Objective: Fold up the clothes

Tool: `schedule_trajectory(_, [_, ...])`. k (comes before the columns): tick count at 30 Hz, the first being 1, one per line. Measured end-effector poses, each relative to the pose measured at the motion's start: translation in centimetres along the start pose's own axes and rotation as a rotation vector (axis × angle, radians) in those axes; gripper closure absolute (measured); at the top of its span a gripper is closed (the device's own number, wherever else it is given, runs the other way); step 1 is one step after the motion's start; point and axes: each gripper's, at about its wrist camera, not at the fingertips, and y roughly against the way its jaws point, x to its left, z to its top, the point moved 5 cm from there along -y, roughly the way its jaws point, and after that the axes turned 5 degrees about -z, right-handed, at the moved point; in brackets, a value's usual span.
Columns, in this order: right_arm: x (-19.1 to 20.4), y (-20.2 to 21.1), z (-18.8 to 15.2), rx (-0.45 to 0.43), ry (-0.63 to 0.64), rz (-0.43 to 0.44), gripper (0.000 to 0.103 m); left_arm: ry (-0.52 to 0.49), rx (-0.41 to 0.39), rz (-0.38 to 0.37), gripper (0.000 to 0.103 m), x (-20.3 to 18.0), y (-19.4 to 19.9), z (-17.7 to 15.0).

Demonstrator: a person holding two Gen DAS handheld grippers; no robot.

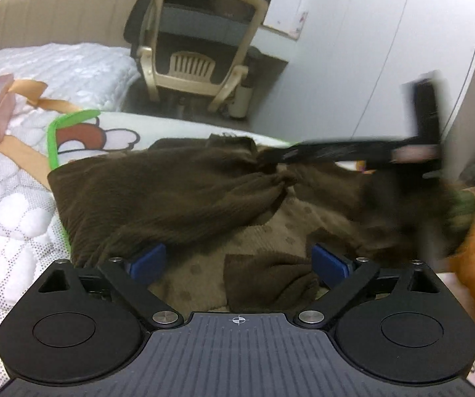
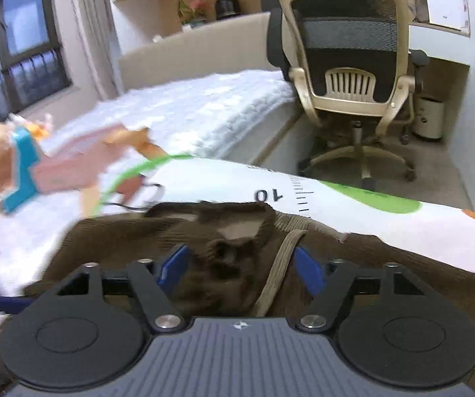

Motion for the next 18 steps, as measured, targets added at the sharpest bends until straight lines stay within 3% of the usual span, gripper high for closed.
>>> schedule_trajectory(3, [1.6,-0.9,-0.7,0.001,0.063,-0.003,0.081,-0.009,-0.029,0.000,0.004,0.5,0.6,0.8])
schedule_trajectory(5, [1.9,0.5,-0.2,-0.044,0.111,-0.021,0.094,-0.015,-0.057,0.007,0.003,0.9,0.5,1.8])
schedule_trajectory(6, [1.6,1.4,0.4,-0.070,0.120,-0.032,0.096,-0.013,-0.074,0.011,0.003,1.2,0.3,2.5])
schedule_trajectory(8, [-0.1,3.0,1.6,-0.120,0.125,-0.108,0.102,0.013,-0.099,0.009,0.003,1.9,-0.6,3.7])
schedule_trajectory(9, [-1.0,3.4,2.1,-0.138,0.136,-0.156,0.102,0.035,-0.093,-0.003,0.002,2.3,-1.3,4.1])
schedule_trajectory(11, [-2.9,2.7,1.9,-0.081,0.125,-0.192,0.102,0.090,-0.059,-0.029,0.002,3.1,-3.2,4.6])
schedule_trajectory(13, [-4.7,1.7,0.7,-0.017,0.067,-0.181,0.101,0.117,-0.008,-0.026,0.002,3.6,-5.3,4.2])
schedule_trajectory(15, [-5.4,1.9,-0.3,-0.024,0.013,-0.148,0.100,0.108,0.022,-0.011,0.002,3.6,-6.3,3.5])
schedule_trajectory(16, [-5.1,2.6,-0.3,-0.055,-0.005,-0.097,0.095,0.104,0.036,-0.004,0.001,3.6,-6.8,3.2])
schedule_trajectory(17, [-4.8,3.3,-0.4,-0.086,-0.022,-0.046,0.074,0.099,0.051,0.003,0.001,3.6,-7.3,2.8])
schedule_trajectory(18, [-4.2,3.9,-0.3,-0.109,-0.014,-0.005,0.044,0.095,0.061,0.008,0.001,3.6,-7.6,2.6])
